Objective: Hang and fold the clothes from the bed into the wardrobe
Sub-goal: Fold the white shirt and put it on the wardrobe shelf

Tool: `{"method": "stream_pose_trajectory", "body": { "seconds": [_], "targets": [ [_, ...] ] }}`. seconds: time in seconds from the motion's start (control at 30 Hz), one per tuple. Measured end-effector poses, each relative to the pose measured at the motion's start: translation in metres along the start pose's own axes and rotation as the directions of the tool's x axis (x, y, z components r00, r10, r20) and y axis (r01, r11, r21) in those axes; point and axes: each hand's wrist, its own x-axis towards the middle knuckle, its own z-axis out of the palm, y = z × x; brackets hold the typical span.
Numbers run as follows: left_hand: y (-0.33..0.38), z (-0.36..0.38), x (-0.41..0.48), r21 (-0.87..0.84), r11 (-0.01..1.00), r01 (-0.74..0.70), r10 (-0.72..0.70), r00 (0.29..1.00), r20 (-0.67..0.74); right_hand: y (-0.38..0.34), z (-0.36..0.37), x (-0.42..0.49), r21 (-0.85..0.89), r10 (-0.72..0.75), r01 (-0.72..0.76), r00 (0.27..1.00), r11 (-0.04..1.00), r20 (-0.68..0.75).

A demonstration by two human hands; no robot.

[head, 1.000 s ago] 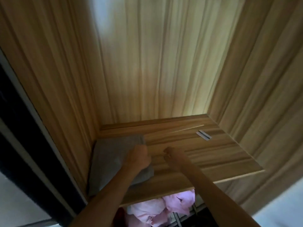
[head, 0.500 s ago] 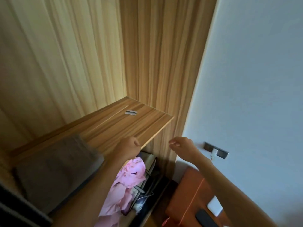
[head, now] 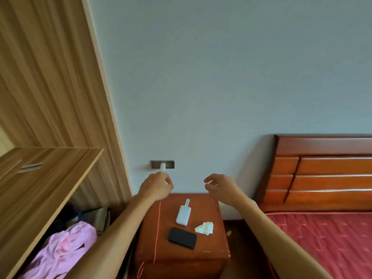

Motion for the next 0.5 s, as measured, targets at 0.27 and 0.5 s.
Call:
{"method": "stream_pose_trajectory", "body": {
  "seconds": [0.27,0.5],
  "targets": [
    [0.17,0.117,-0.044,0.052,0.961,-0.271,0.257,0.947,0.19,0.146,-0.104,-0.146,0.069,0.21,-0.199,0.946,0.978,-0.249],
    [0.303,0.212,-0.12,0.054,0.884,-0.465,0.424,0.845,0.326,0.254,-0.166,-0.284,0.13,0.404,-0.386,0.82,0.913,-0.405]
  ]
}}
